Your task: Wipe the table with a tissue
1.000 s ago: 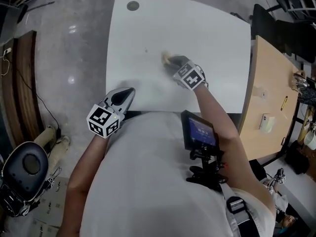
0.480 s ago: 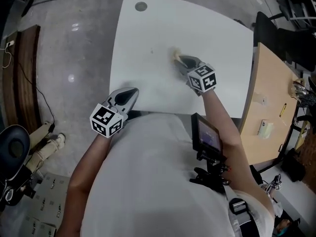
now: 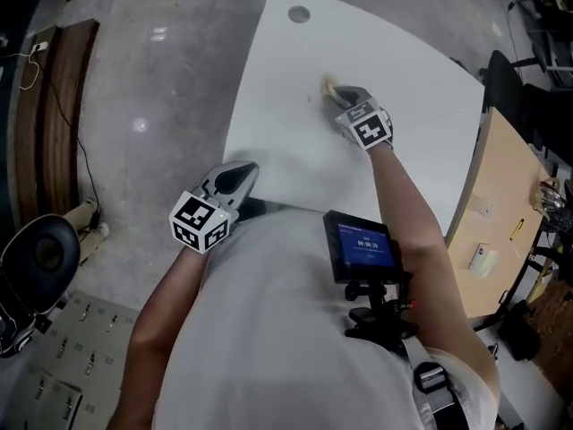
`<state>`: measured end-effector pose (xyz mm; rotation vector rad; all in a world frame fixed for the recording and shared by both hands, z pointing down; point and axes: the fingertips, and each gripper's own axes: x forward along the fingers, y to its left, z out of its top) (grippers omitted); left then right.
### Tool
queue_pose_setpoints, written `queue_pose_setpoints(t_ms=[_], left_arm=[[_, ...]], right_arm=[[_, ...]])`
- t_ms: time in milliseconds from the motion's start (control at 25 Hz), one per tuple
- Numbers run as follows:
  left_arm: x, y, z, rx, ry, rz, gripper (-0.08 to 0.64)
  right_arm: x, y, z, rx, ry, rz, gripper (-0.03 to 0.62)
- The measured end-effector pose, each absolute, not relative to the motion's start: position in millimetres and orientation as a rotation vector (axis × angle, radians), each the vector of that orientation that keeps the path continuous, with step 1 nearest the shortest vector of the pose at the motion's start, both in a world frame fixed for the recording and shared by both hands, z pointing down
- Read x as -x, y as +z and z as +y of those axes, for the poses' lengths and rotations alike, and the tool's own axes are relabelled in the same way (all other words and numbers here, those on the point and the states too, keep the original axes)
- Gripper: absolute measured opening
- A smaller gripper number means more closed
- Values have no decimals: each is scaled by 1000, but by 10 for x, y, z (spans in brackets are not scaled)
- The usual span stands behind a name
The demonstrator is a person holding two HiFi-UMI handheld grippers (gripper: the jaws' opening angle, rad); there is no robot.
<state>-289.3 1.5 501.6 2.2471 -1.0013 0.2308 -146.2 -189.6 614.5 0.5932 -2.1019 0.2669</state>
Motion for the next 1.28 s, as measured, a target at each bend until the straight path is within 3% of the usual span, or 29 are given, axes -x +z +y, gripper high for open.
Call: queue_pose_setpoints(t_ms=[440,880,1120,1280], left_arm=[[3190,5083,94,-2198,208,-1059,8],[3182,5068,107,-2219,202,-1044,8],[3169,5081,157,-2234,209,-1017,8],[3090,5045,151,-2259,209,-991,8]], right_arm=[[1604,6239,-2065,-430,27,-1929,78],[1922,6267,-1333,160,-266,-1878,78],[1698,6257,-759,406,-156,-1817,78],[1617,6085,-881,139,109,-2037,80]])
